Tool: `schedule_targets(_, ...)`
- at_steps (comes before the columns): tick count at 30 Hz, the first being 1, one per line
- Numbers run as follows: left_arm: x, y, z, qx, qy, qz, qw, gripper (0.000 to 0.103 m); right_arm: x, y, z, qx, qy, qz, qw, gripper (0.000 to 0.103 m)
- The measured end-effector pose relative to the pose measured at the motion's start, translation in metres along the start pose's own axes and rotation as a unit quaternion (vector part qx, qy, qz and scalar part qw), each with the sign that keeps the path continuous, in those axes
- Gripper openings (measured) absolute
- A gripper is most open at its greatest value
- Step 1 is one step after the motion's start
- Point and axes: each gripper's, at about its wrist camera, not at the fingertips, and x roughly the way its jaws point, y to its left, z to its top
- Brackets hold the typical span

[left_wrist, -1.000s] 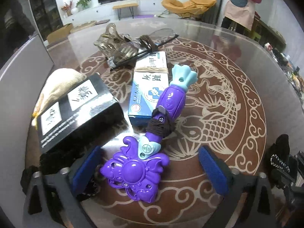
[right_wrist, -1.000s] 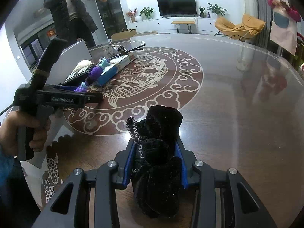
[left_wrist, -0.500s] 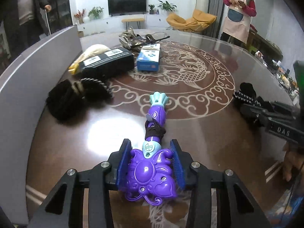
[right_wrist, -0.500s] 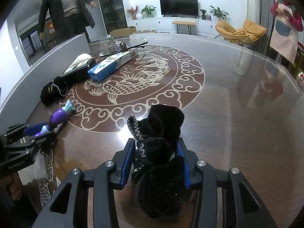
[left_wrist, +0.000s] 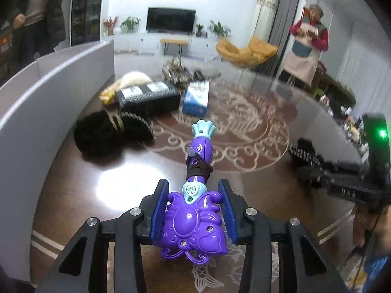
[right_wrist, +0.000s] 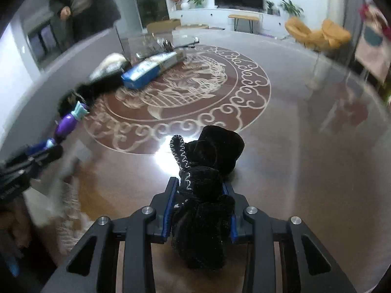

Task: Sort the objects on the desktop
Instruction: 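Carry the purple toy with the left tool into the box while the right tool drops the pouch there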

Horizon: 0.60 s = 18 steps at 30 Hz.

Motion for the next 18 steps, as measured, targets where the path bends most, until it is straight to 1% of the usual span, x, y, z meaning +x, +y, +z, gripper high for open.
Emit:
schedule_targets(3, -0.029, 0.005, 0.003, -0.014, -0.030, -0.005, 0.9994, 0.042, -0.014, 0.016, -0.016, 0.020, -0.017, 0.037, 0.999, 0.036)
schedule_targets(5, -0.051, 0.017, 0.007, -0.029, -0.046, -0.010, 0.9985, 0.042, -0.015, 0.030, -0.019, 0.022, -0.020, 0.057, 0.998, 0.035)
schedule_targets(7, -0.078, 0.039, 0.016, -0.050, -0.062, -0.013, 0.9968, 0.042, -0.018, 0.051, -0.013, 0.013, -0.028, 0.084, 0.996, 0.035)
schedule_targets(9, -0.101, 0.060, 0.025, -0.062, -0.077, -0.003, 0.9951, 0.042, -0.023, 0.079, 0.007, -0.005, -0.041, 0.115, 0.993, 0.035)
schedule_targets(10, -0.114, 0.074, 0.031, -0.067, -0.086, 0.006, 0.9940, 0.042, -0.025, 0.092, 0.016, -0.014, -0.046, 0.126, 0.991, 0.036)
schedule_targets(11, -0.130, 0.095, 0.040, -0.074, -0.096, 0.024, 0.9923, 0.042, -0.028, 0.110, 0.029, -0.029, -0.053, 0.142, 0.988, 0.035)
schedule_targets(12, -0.139, 0.108, 0.044, -0.078, -0.100, 0.034, 0.9913, 0.042, -0.033, 0.136, 0.044, -0.054, -0.064, 0.160, 0.984, 0.036)
schedule_targets(13, -0.150, 0.128, 0.051, -0.083, -0.104, 0.051, 0.9898, 0.042, -0.036, 0.156, 0.056, -0.072, -0.072, 0.171, 0.980, 0.036)
schedule_targets(15, -0.161, 0.162, 0.058, -0.086, -0.099, 0.094, 0.9869, 0.042, -0.041, 0.200, 0.077, -0.107, -0.085, 0.201, 0.970, 0.036)
schedule_targets(16, -0.164, 0.184, 0.061, -0.091, -0.093, 0.114, 0.9849, 0.042, -0.045, 0.228, 0.088, -0.125, -0.091, 0.222, 0.963, 0.036)
schedule_targets(17, -0.164, 0.202, 0.061, -0.100, -0.084, 0.126, 0.9835, 0.042, -0.046, 0.249, 0.095, -0.138, -0.095, 0.237, 0.957, 0.036)
schedule_targets(18, -0.163, 0.222, 0.061, -0.111, -0.074, 0.141, 0.9810, 0.042, -0.046, 0.281, 0.103, -0.162, -0.096, 0.253, 0.949, 0.036)
